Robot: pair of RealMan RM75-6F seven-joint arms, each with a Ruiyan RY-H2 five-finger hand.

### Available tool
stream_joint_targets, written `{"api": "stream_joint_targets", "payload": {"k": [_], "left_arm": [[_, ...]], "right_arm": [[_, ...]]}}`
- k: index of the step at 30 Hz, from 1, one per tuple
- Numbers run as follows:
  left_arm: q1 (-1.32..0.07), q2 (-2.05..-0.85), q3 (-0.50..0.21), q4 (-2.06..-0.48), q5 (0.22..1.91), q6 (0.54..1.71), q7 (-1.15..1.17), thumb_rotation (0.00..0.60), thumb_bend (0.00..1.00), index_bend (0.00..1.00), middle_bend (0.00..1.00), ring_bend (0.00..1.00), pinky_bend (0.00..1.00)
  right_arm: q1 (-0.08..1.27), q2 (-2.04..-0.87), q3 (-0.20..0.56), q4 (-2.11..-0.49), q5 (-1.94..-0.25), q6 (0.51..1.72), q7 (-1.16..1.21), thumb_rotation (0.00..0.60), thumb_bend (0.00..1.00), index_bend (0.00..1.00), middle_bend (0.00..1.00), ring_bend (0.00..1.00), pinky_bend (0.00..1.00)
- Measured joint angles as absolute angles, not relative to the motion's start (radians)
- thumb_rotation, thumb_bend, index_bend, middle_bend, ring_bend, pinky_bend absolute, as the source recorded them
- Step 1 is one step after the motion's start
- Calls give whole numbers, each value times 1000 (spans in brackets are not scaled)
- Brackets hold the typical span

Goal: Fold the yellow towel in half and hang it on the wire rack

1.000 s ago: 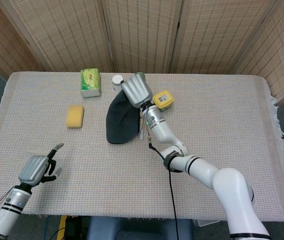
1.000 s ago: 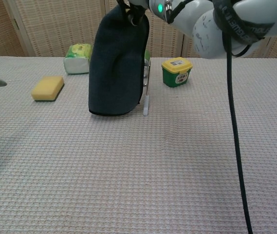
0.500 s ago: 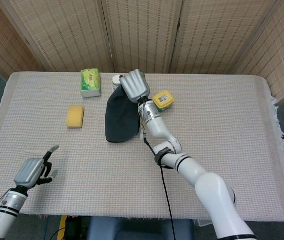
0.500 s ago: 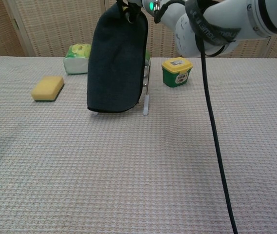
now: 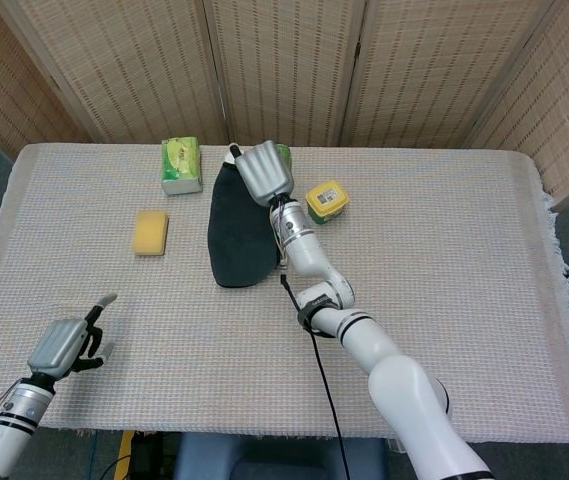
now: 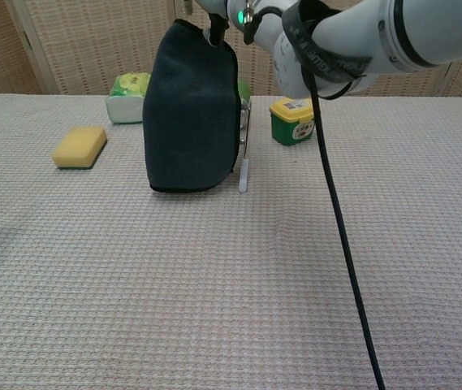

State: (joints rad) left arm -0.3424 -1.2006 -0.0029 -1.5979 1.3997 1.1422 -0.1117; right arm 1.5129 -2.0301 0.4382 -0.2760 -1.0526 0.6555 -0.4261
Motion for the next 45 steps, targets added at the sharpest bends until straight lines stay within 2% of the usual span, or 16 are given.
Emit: {"api": "stream_joint_targets", "payload": {"k": [6, 12, 15, 20, 26, 28, 32, 34, 38, 45], "left_arm": [[-342, -1198, -8, -1601, 1402, 1147, -110, 600, 465, 100, 822, 790, 936], [-341, -1188, -23, -1598, 1404, 1163, -109, 600, 465, 100, 809, 778, 928], [-341, -1185, -35, -1591, 1402, 1179, -97, 600, 465, 100, 765, 725, 896], [-341, -1185, -63, -1573, 1397, 1213, -73, 600, 465, 113, 674, 625, 833], [-345, -1183, -84, -1557, 1390, 1235, -22, 600, 465, 121, 539, 479, 632], [-344, -1184, -96, -1551, 1383, 1253, -2, 600, 465, 130, 489, 443, 558], [-339, -1183, -111, -1546, 1368, 1274, 22, 600, 454, 135, 432, 386, 480], [-334, -1179, -114, -1550, 1358, 1279, 32, 600, 414, 135, 399, 350, 449], [-321, -1173, -116, -1566, 1349, 1300, 55, 600, 375, 135, 362, 307, 416], [-283, -1168, -106, -1608, 1354, 1356, 90, 600, 370, 135, 341, 293, 394]], "right_arm": [[1511, -2033, 446, -268, -1048, 654, -423, 600, 500, 0, 836, 947, 1000], [1464, -1999, 433, -333, -1068, 709, -390, 600, 483, 0, 784, 905, 1000], [1420, -1961, 422, -409, -1083, 756, -380, 600, 477, 0, 737, 866, 1000], [1314, -1853, 401, -641, -1100, 849, -385, 600, 475, 0, 656, 793, 982], [1149, -1650, 371, -1069, -1090, 962, -438, 600, 475, 27, 553, 649, 828], [1079, -1563, 355, -1232, -1084, 1004, -454, 600, 474, 57, 525, 594, 749], [925, -1377, 309, -1506, -1083, 1090, -470, 600, 475, 91, 468, 476, 593], [831, -1273, 273, -1619, -1092, 1136, -467, 600, 475, 109, 437, 410, 520], [679, -1132, 188, -1734, -1147, 1216, -426, 600, 475, 129, 382, 325, 433], [518, -1057, 74, -1760, -1307, 1321, -266, 600, 475, 129, 312, 251, 346]]}}
